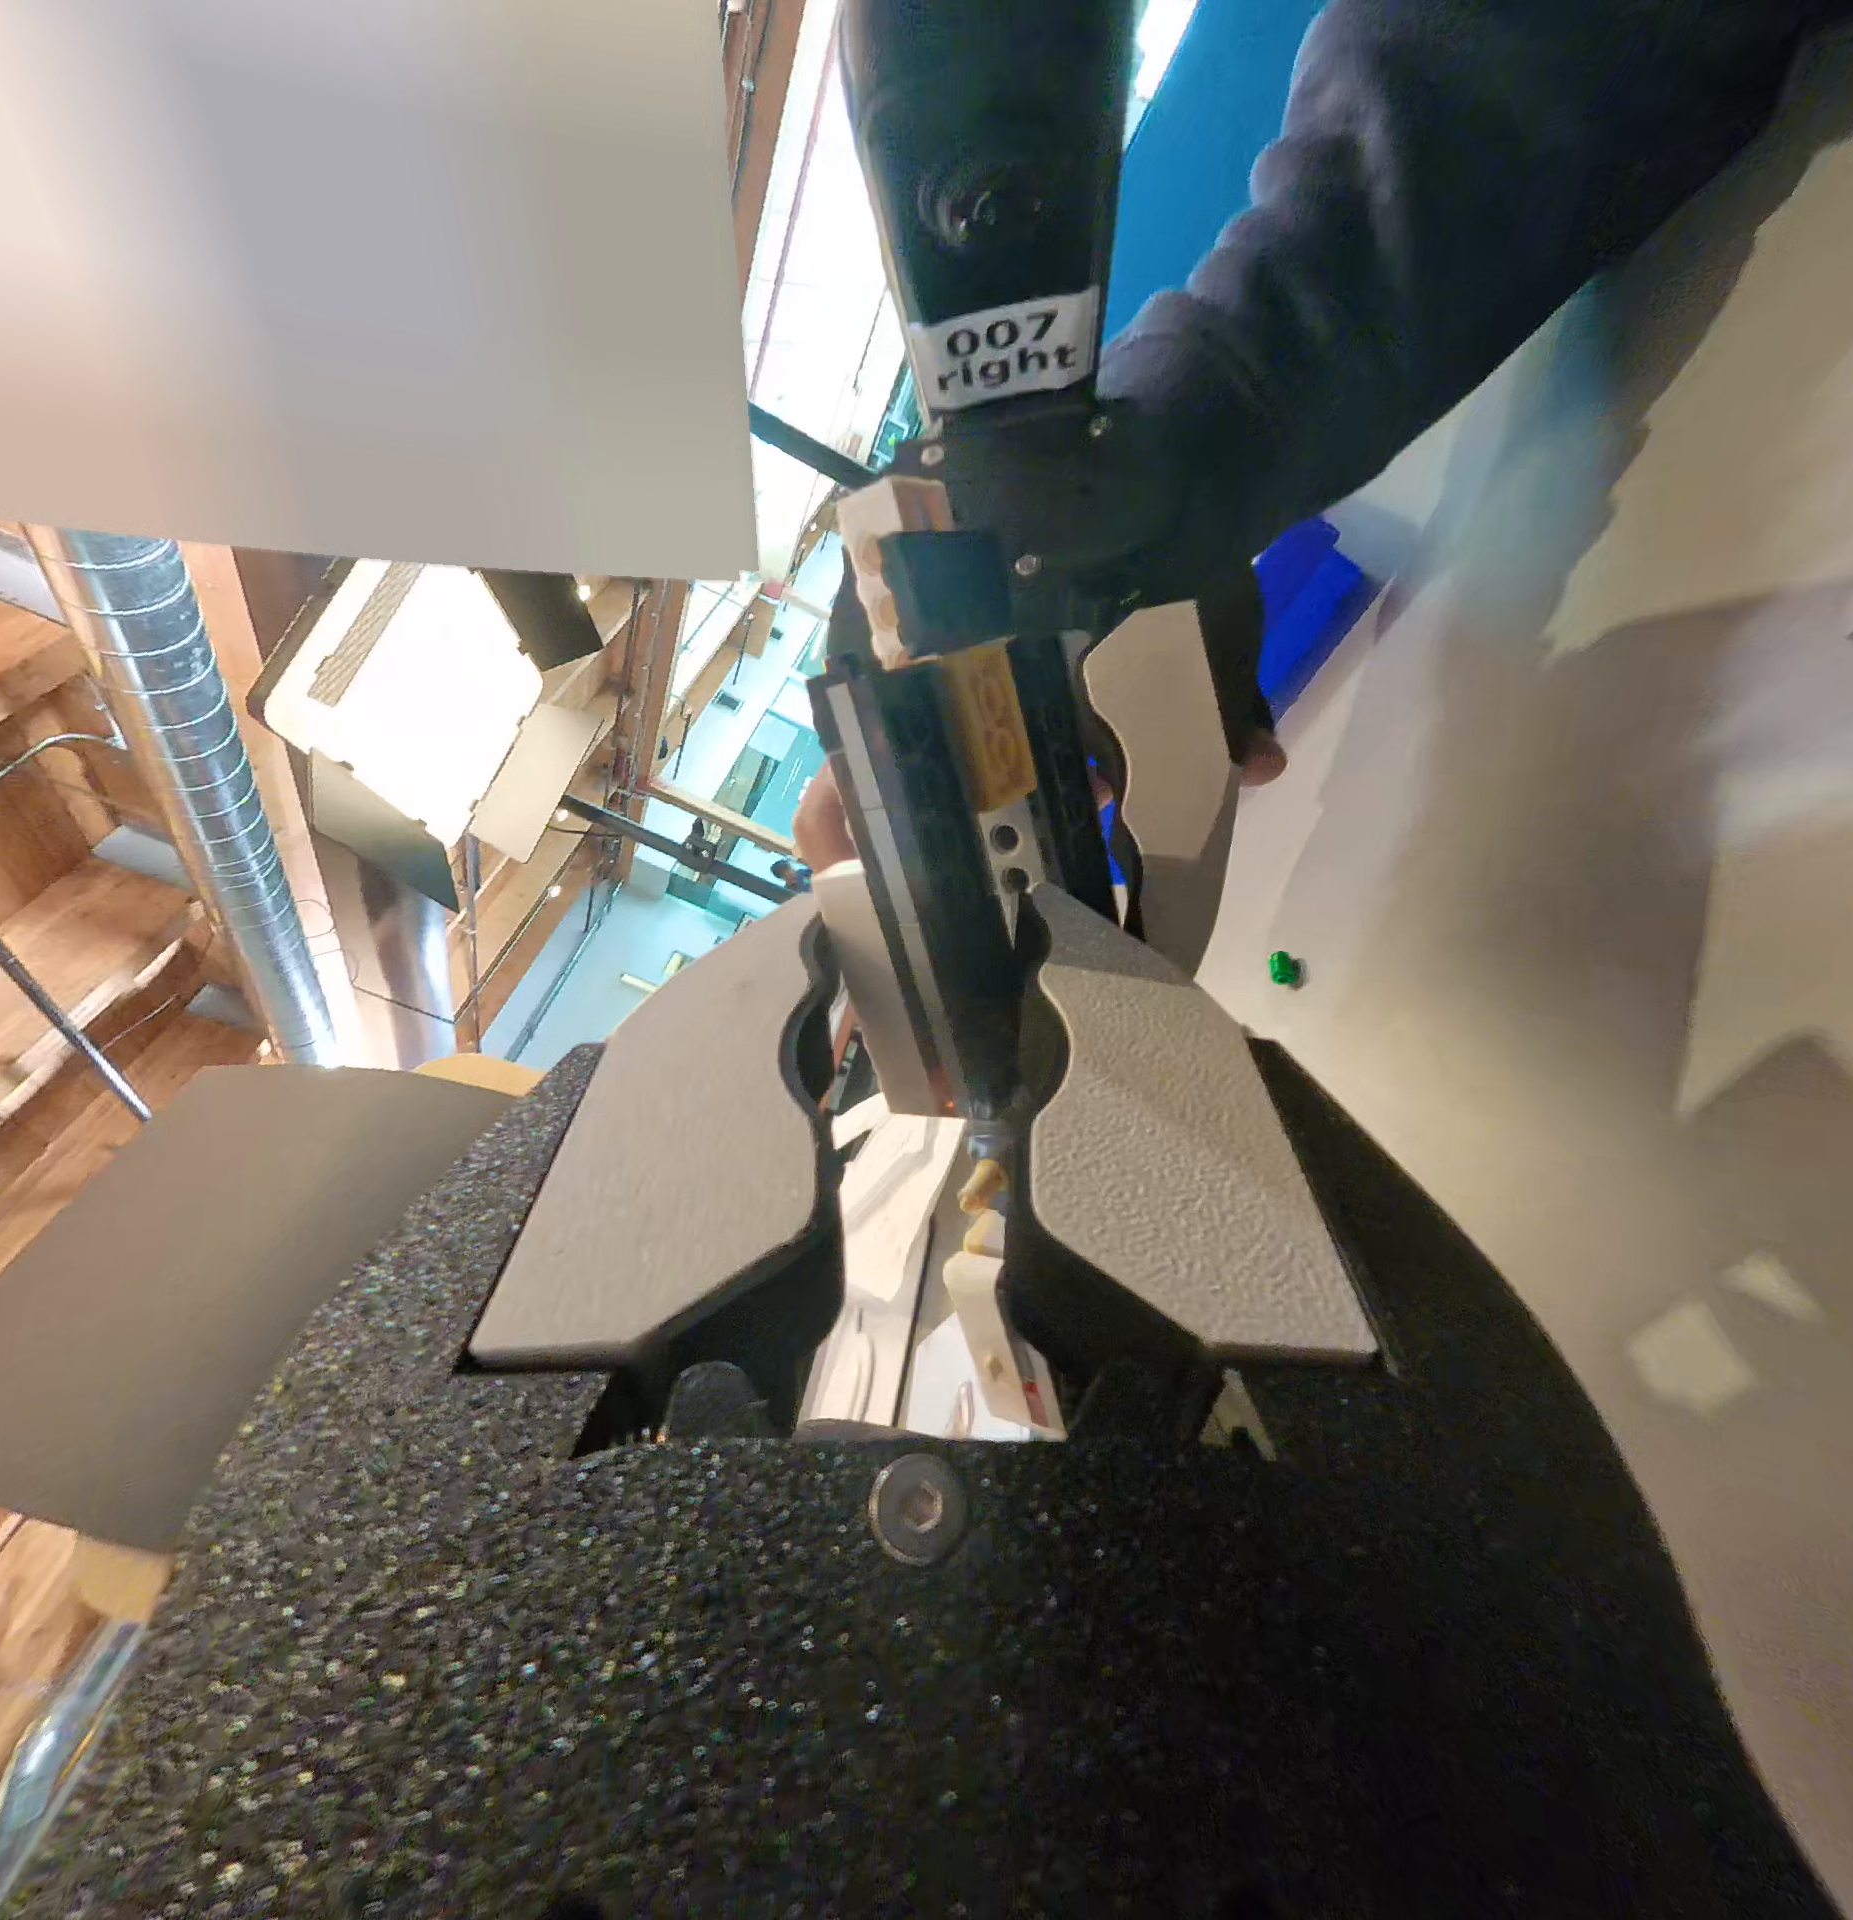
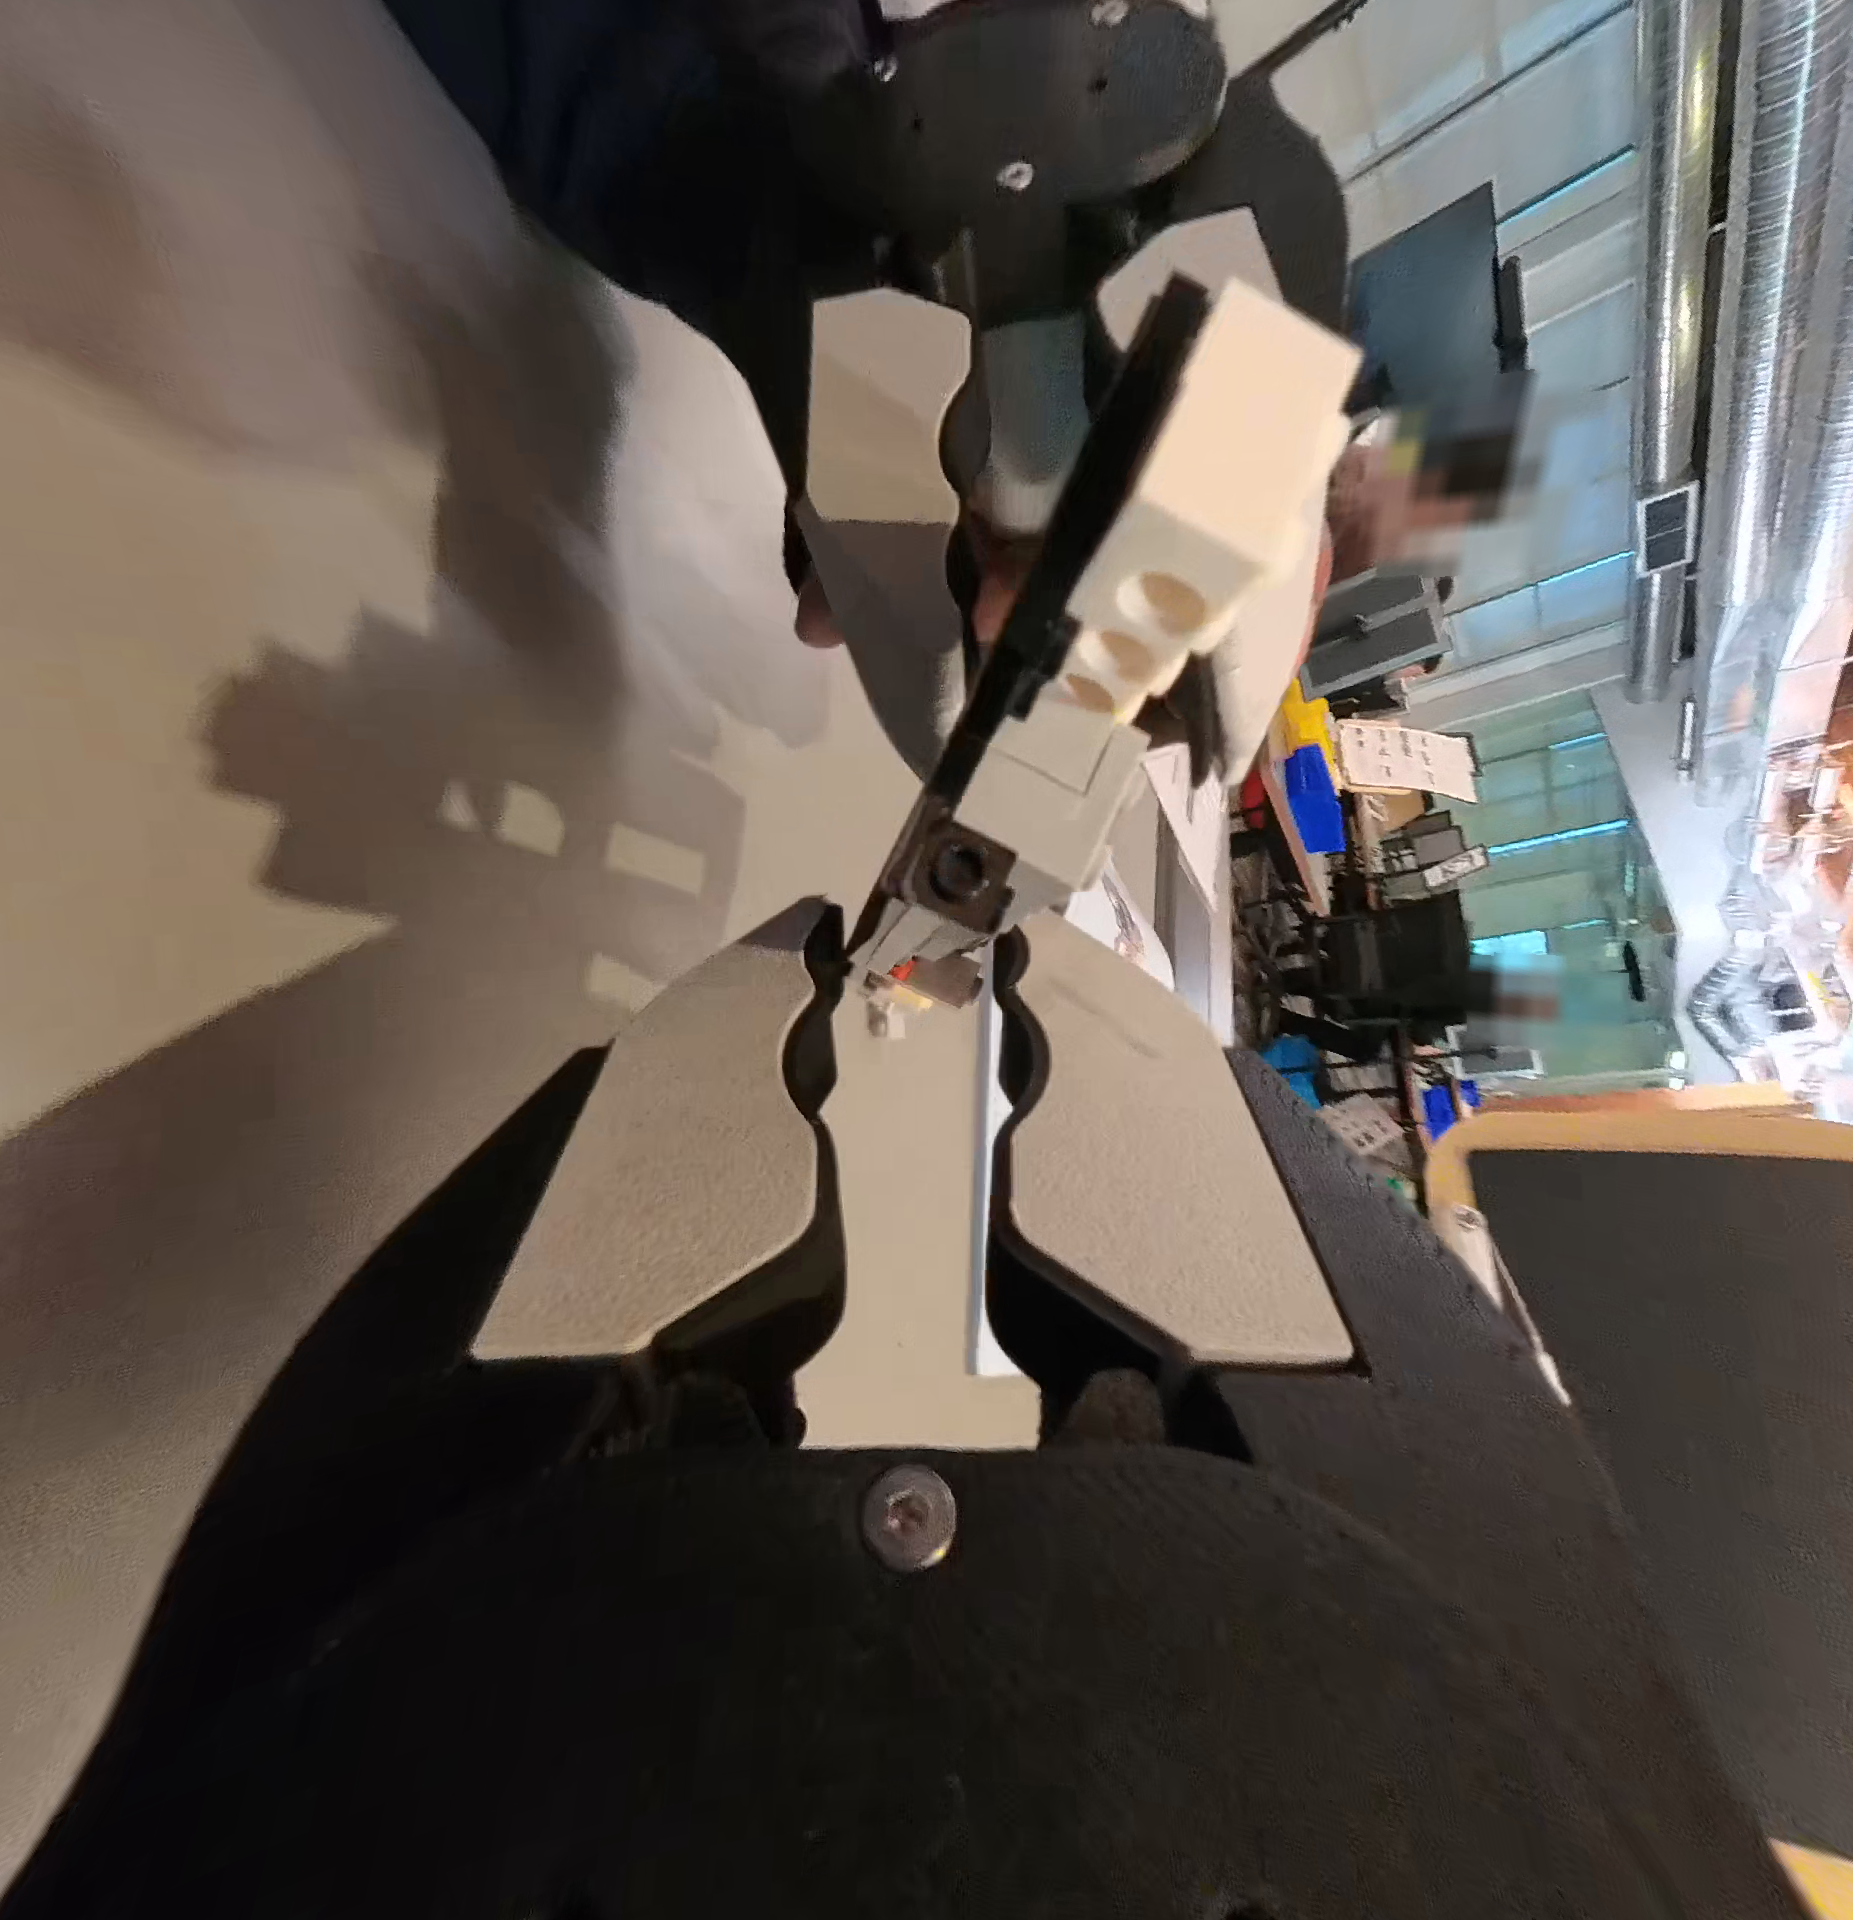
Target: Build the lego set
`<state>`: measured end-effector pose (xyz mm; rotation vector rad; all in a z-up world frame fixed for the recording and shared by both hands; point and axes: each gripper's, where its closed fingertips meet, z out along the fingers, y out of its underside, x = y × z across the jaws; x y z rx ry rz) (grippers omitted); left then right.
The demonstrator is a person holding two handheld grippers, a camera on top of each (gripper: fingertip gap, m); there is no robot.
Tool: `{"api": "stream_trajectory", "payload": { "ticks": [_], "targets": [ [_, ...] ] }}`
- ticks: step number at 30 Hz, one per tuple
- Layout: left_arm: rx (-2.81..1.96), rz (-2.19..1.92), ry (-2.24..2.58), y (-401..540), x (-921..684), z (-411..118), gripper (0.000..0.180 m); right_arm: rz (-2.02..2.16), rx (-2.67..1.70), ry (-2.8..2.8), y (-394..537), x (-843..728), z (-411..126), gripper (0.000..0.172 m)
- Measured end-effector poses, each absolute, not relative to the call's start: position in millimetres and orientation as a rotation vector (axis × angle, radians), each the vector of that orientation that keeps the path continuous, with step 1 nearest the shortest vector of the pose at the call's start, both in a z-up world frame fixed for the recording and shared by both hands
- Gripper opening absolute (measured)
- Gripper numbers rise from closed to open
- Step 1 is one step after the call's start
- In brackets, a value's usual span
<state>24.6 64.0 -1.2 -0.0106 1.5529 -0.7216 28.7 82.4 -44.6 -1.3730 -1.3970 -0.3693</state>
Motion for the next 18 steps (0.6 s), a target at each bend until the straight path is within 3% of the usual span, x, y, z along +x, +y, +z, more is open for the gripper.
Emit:
{"api": "stream_trajectory", "payload": {
  "ticks": [2,7,18],
  "targets": [
    [-0.034,-0.694,1.514,69,26,4,0.036,-0.408,-1.371,-1.434,81,29,-48,0.028],
    [-0.099,-0.686,1.482,74,29,9,0.029,-0.489,-1.312,-1.45,84,17,-54,0.009],
    [-0.332,-0.74,1.622,93,52,-17,0.028,-0.329,-1.487,-1.25,98,39,-69,0.028]
  ]
}}
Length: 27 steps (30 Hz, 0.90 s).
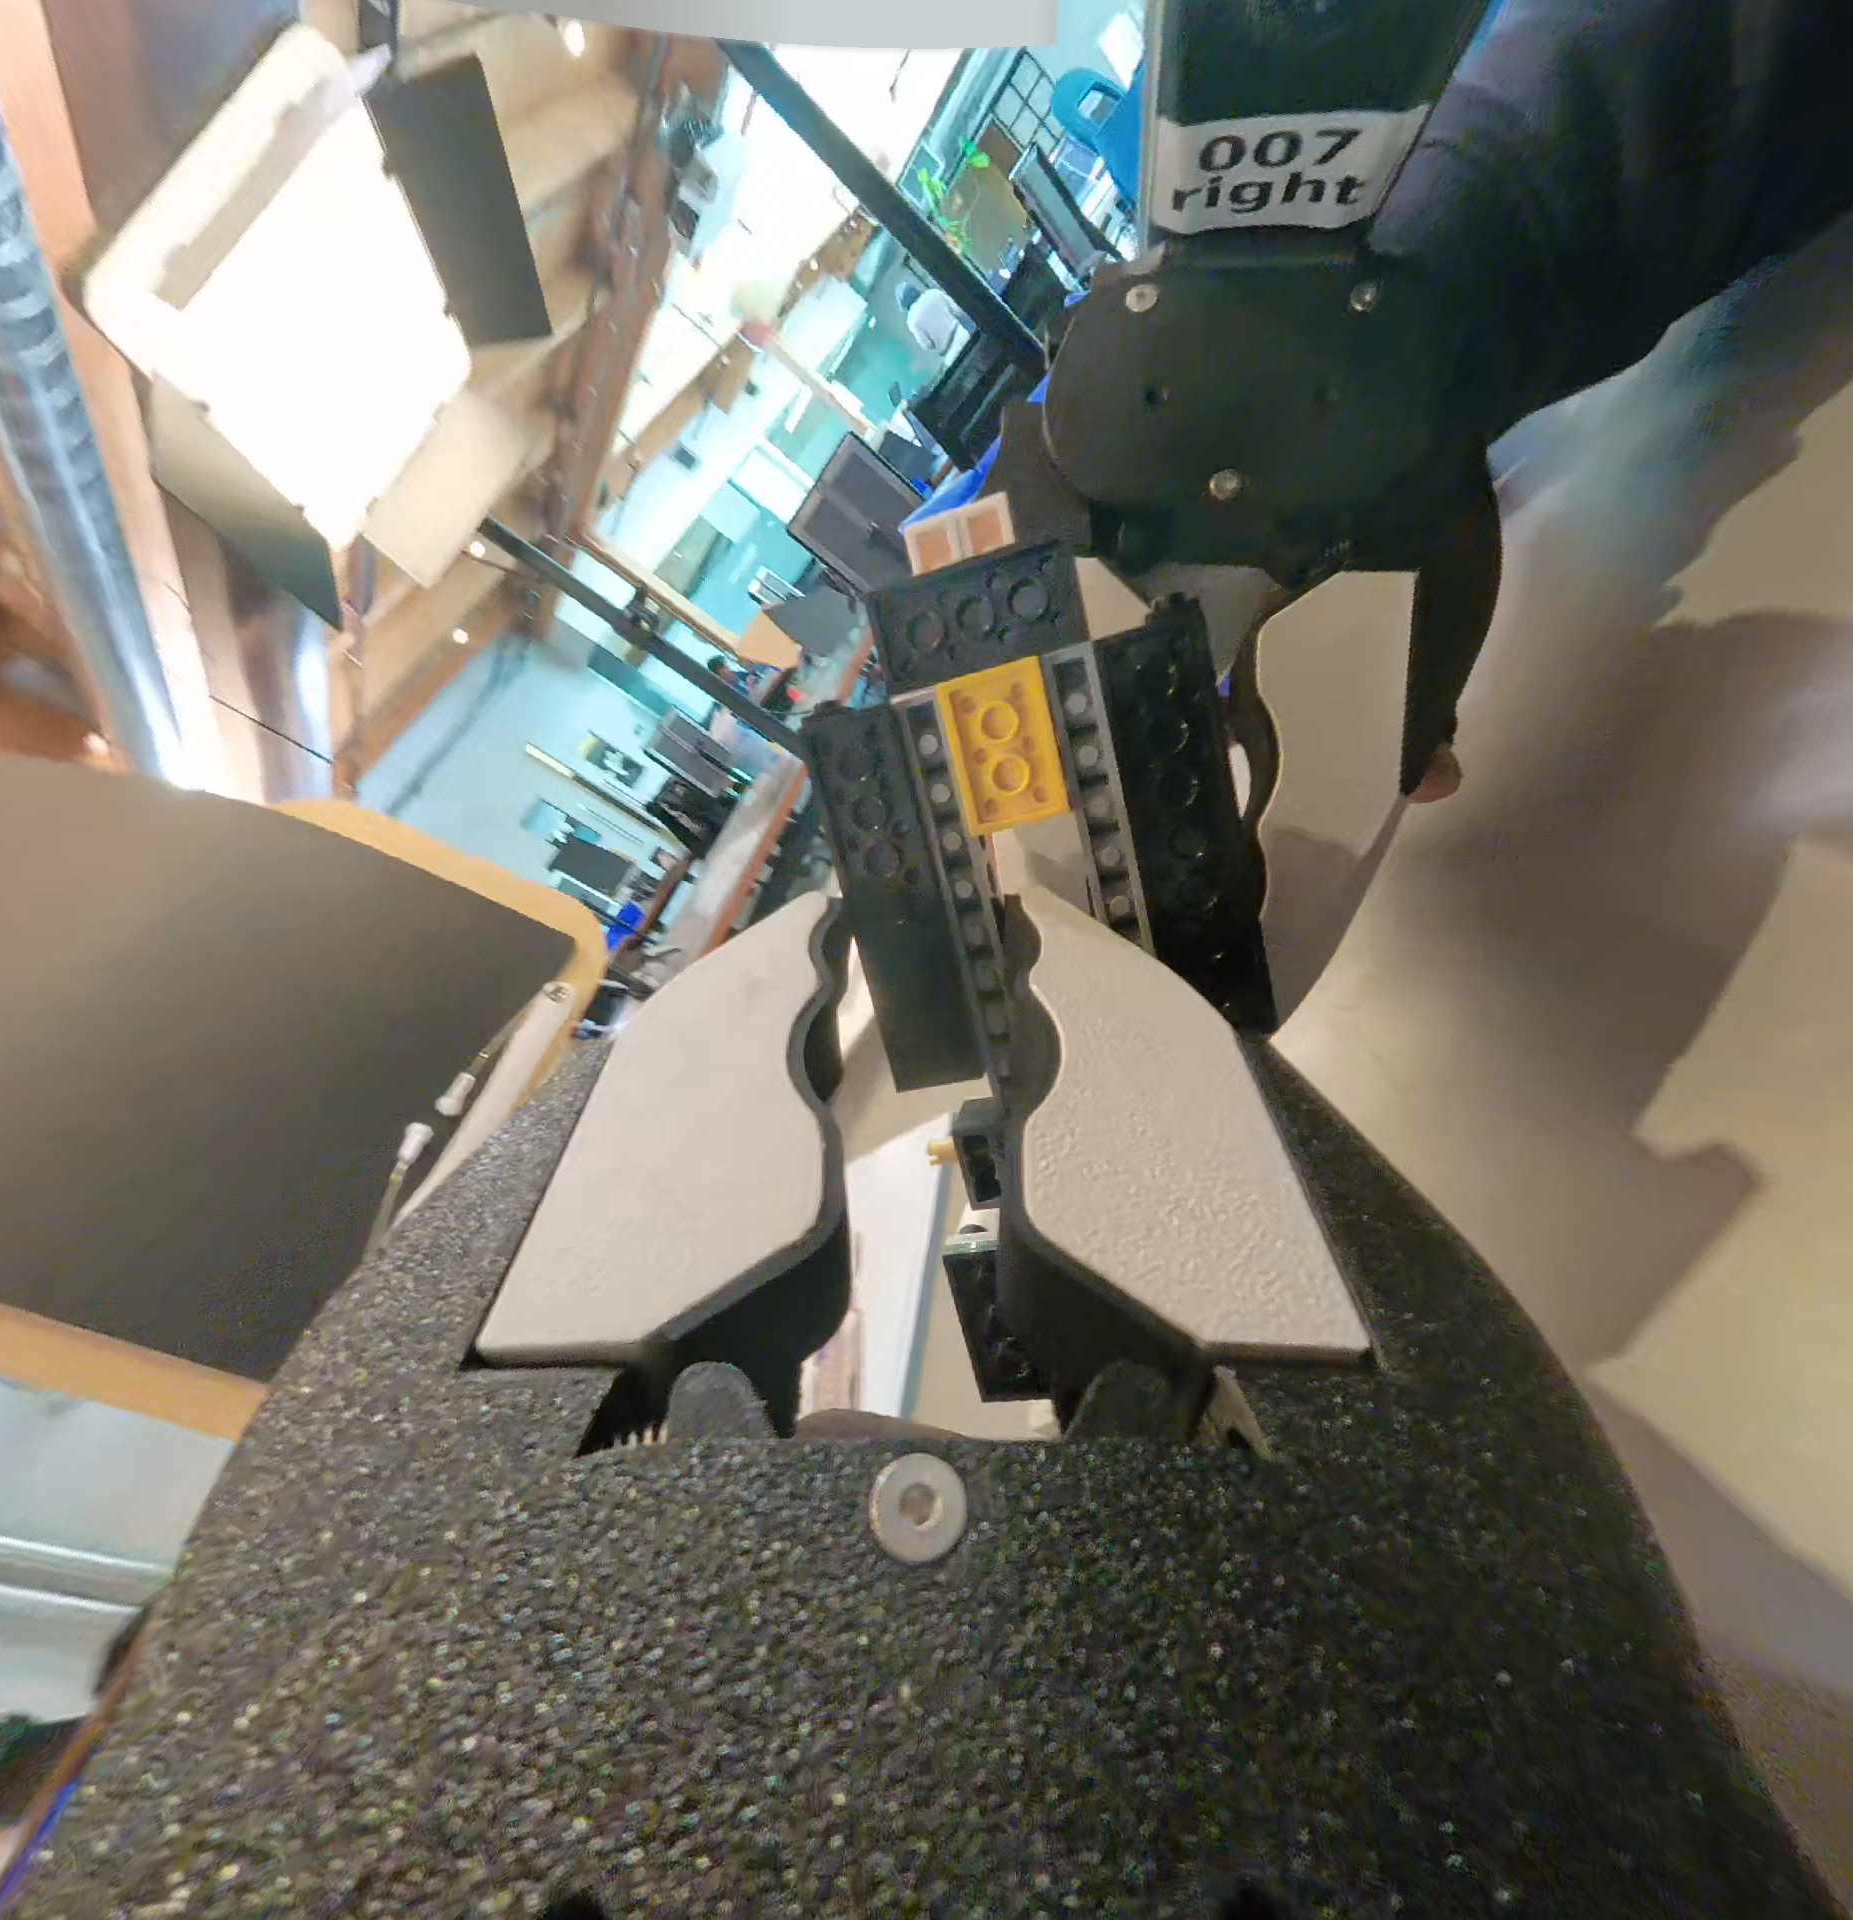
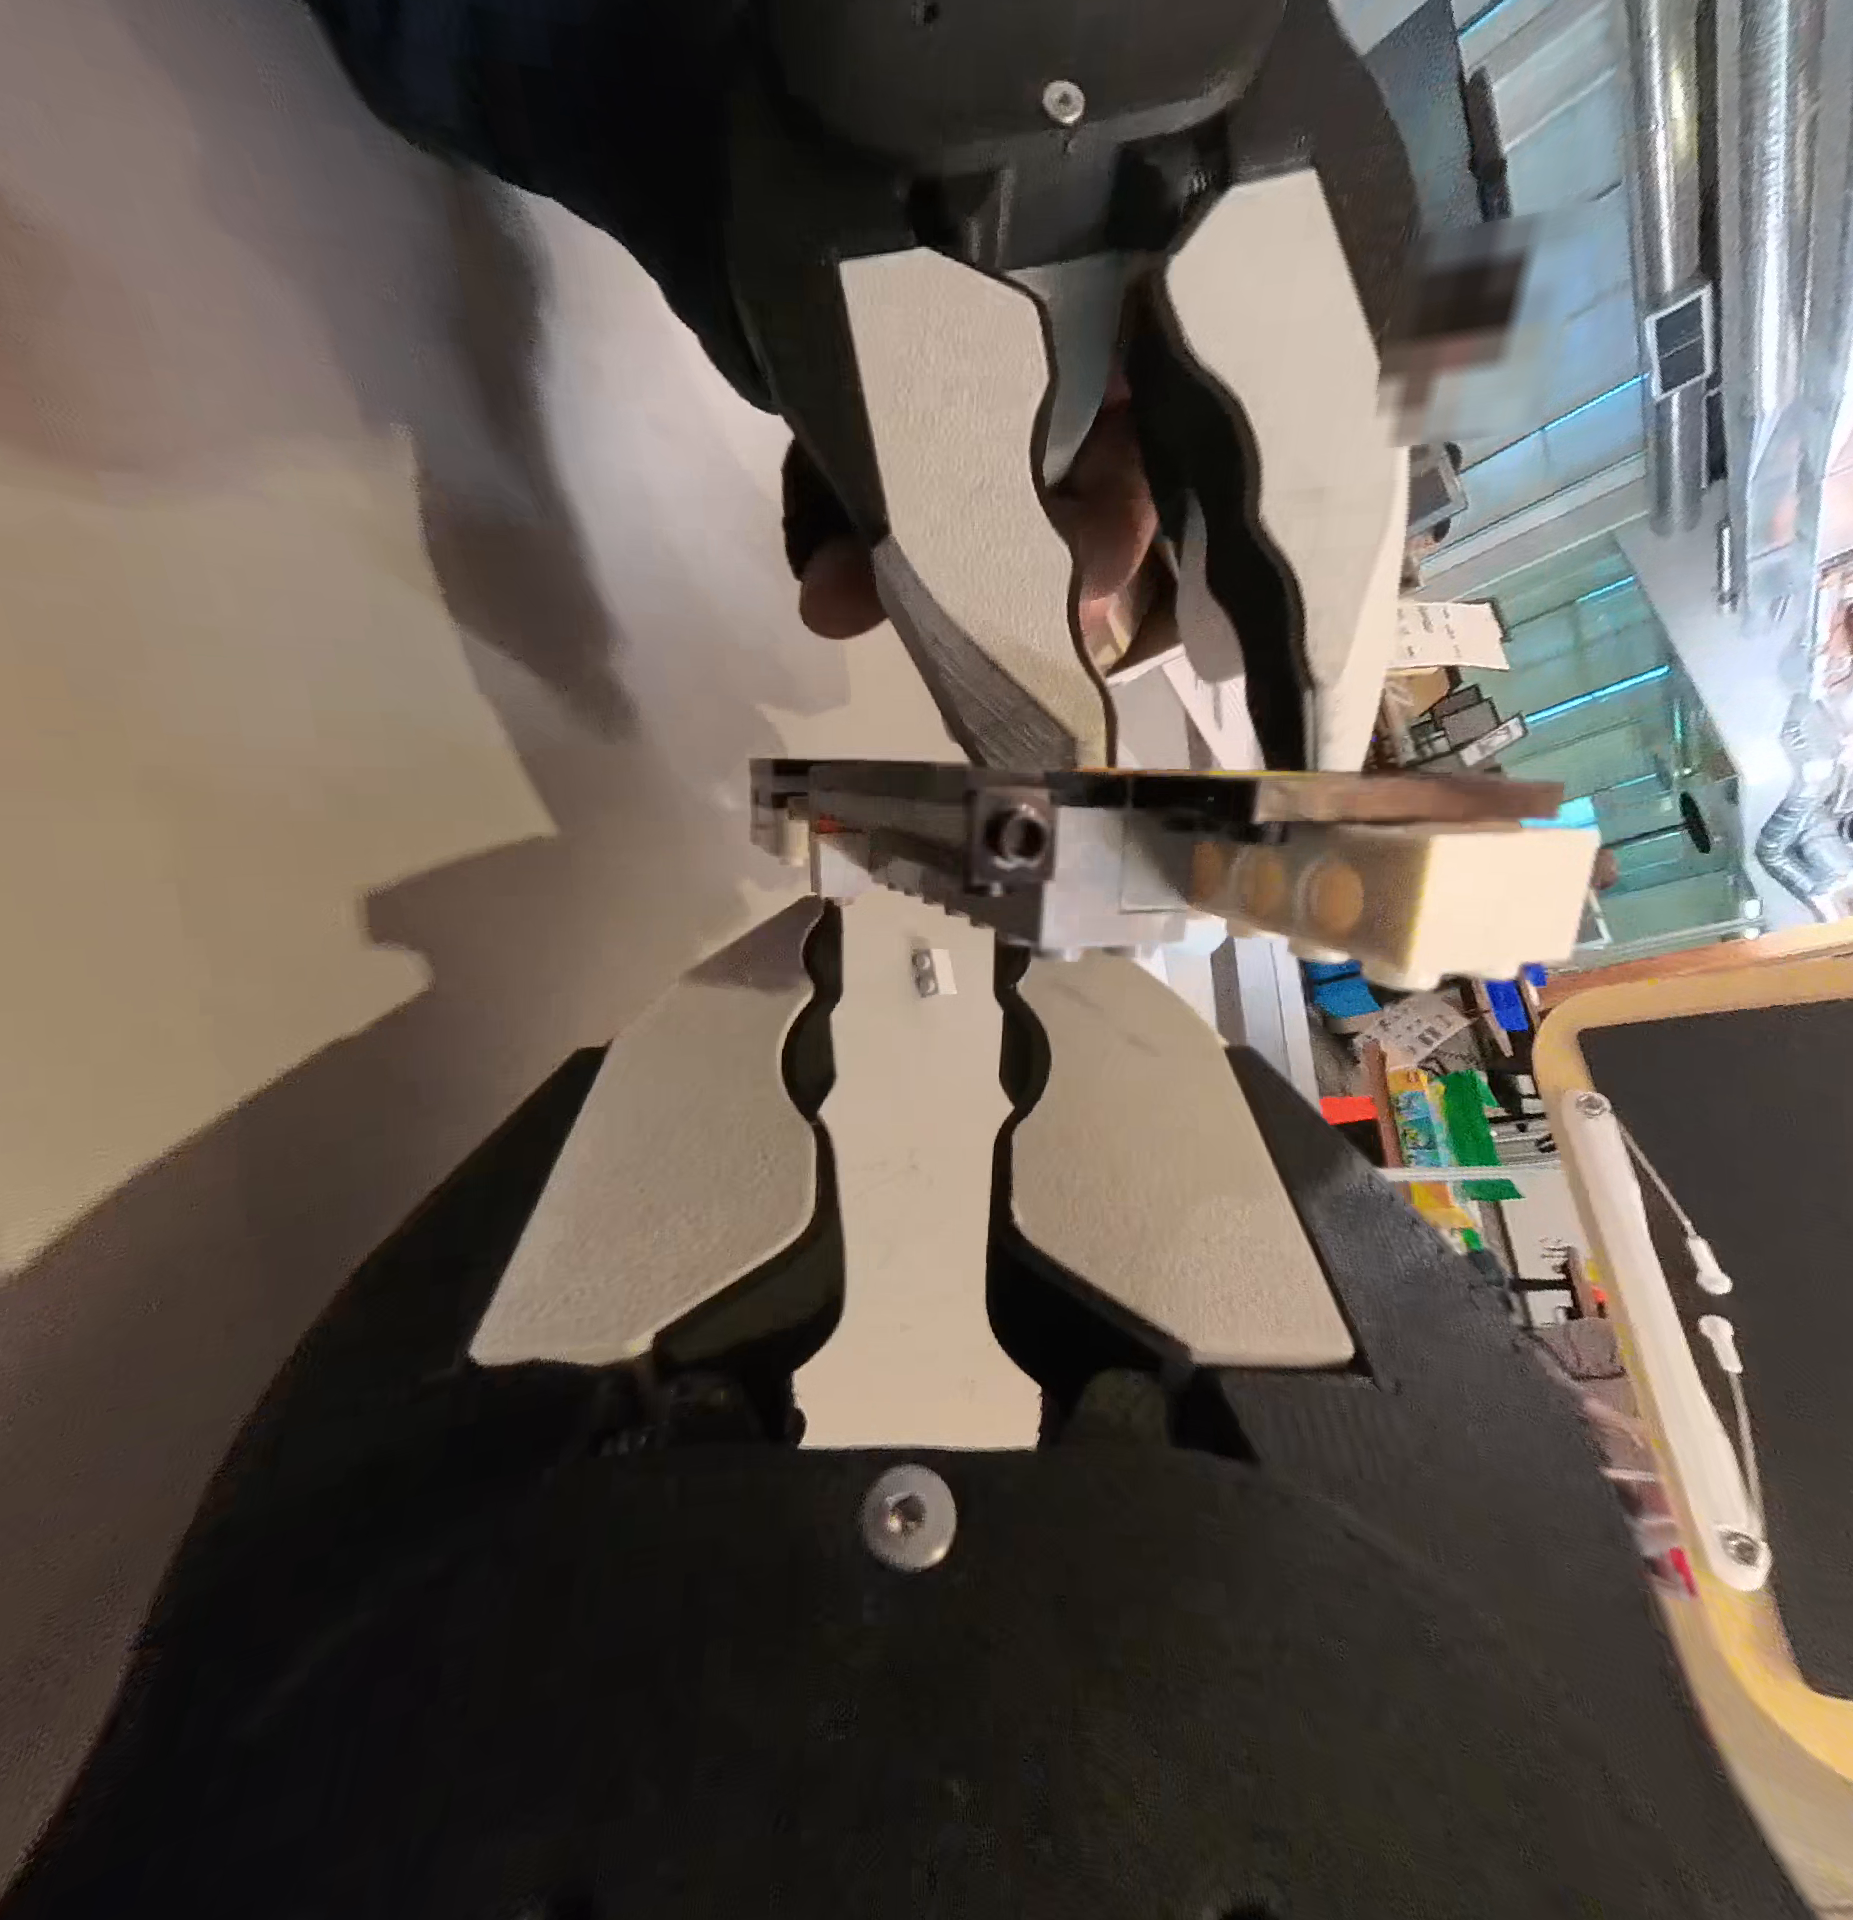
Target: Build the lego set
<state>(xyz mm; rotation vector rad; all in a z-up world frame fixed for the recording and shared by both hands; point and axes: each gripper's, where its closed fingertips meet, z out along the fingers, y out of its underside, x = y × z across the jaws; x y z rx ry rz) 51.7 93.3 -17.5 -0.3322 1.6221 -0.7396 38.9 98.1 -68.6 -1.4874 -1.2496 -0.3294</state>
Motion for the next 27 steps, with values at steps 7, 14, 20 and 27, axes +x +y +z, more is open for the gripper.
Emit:
{"api": "stream_trajectory", "payload": {
  "ticks": [7,14,20,27],
  "targets": [
    [-0.495,-0.807,1.677,106,58,-27,0.028,-0.298,-1.508,-1.212,101,42,-69,0.027],
    [-0.515,-0.856,1.607,111,57,-24,0.027,-0.216,-1.524,-1.132,102,48,-58,0.023],
    [-0.466,-0.903,1.505,112,52,-13,0.027,-0.092,-1.491,-1.147,93,39,-57,0.034],
    [-0.342,-1.003,1.343,102,35,9,0.027,-0.155,-1.396,-1.073,100,22,-46,0.041]
  ]
}}
